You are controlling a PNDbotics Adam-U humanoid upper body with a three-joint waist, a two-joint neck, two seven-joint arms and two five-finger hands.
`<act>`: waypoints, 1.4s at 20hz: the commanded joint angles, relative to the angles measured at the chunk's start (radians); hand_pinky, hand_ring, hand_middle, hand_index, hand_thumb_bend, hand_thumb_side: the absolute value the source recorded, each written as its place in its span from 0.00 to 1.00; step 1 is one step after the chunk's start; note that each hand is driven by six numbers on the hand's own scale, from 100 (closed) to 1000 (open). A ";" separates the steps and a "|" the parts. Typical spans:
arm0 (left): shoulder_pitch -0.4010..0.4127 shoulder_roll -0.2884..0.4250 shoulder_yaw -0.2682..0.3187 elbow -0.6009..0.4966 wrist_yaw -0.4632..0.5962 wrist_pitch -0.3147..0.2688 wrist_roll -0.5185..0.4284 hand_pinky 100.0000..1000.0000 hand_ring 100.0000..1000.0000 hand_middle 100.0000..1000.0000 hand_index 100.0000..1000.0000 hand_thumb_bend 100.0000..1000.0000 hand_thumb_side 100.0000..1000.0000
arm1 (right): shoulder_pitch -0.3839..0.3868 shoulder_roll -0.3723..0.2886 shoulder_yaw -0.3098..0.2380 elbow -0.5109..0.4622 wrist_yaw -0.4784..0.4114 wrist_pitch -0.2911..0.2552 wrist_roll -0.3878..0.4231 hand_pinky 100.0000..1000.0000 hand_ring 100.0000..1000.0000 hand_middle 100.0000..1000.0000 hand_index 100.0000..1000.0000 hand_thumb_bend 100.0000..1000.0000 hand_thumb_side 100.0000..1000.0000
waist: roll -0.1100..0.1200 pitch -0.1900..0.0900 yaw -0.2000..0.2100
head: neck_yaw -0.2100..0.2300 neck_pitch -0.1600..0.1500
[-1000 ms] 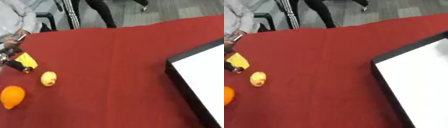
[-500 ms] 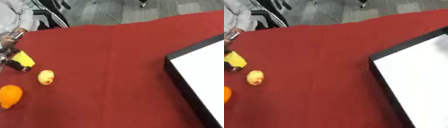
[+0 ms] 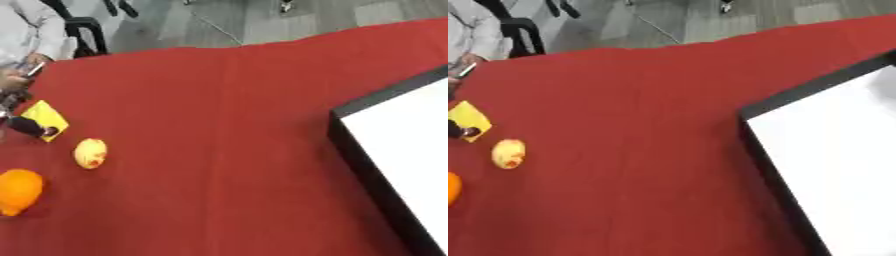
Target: Pick up the objects with one hand, pass them to the other hand, and then place them into the box on the other side of the table.
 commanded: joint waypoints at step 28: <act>-0.033 0.056 -0.010 0.026 0.182 -0.005 -0.004 0.92 0.89 0.70 0.70 0.00 0.06 | 0.013 0.006 0.008 0.008 0.029 0.004 0.013 0.84 0.88 0.78 0.85 0.72 0.19 | 0.009 0.012 0.004 | -0.007 -0.003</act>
